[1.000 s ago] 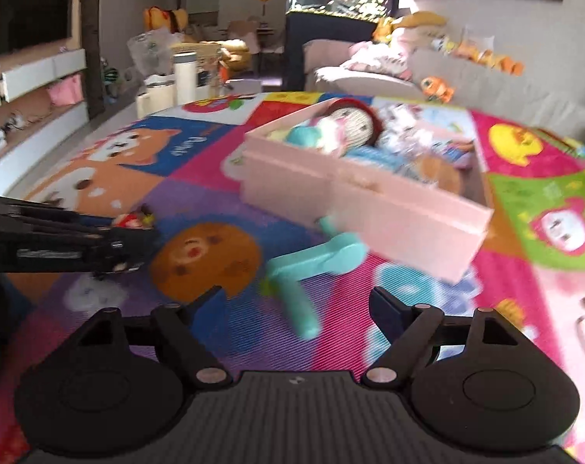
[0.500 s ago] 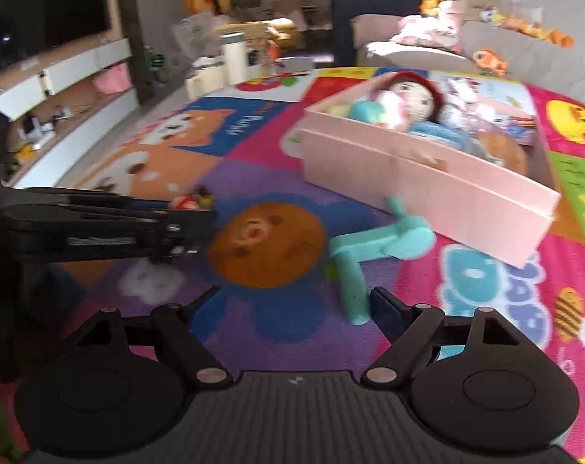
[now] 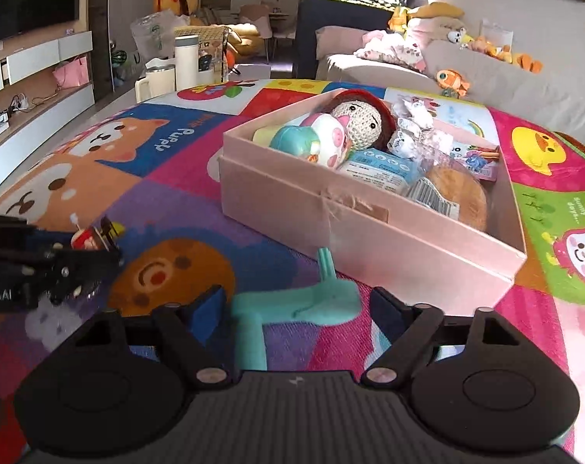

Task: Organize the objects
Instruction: 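Grasp the teal toy with the right tool and lift it, then carry the figurine into the pink box with the left tool while the right tool drops the teal toy in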

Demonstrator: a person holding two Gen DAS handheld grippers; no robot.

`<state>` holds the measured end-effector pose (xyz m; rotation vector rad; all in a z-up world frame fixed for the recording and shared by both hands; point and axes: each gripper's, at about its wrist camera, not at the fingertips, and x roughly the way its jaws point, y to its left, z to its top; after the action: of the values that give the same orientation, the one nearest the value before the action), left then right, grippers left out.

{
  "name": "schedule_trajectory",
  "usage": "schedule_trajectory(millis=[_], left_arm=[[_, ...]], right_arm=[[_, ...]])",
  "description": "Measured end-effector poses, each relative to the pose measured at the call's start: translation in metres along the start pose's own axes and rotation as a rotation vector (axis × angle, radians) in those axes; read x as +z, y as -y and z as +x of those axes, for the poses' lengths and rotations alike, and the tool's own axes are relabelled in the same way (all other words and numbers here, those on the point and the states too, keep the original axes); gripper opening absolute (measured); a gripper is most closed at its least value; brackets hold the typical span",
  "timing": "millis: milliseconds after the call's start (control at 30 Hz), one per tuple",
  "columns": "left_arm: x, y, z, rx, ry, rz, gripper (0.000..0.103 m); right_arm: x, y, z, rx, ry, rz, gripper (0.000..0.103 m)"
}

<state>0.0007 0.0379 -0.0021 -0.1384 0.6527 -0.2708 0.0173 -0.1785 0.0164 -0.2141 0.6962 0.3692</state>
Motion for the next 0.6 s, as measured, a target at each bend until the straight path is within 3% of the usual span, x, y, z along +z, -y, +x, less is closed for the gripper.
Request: schedule_trajectory(millis=[200, 533, 600], left_arm=[[0.000, 0.000, 0.000, 0.004, 0.000, 0.004, 0.034], [0.001, 0.012, -0.003, 0.040, -0.023, 0.059, 0.032], [0.006, 0.018, -0.006, 0.017, -0.041, 0.078, 0.032]], right_arm=[[-0.004, 0.001, -0.025, 0.042, -0.019, 0.059, 0.071], [-0.040, 0.010, -0.097, -0.033, 0.059, 0.065, 0.071], [-0.045, 0.015, -0.110, -0.043, 0.082, 0.071, 0.071]])
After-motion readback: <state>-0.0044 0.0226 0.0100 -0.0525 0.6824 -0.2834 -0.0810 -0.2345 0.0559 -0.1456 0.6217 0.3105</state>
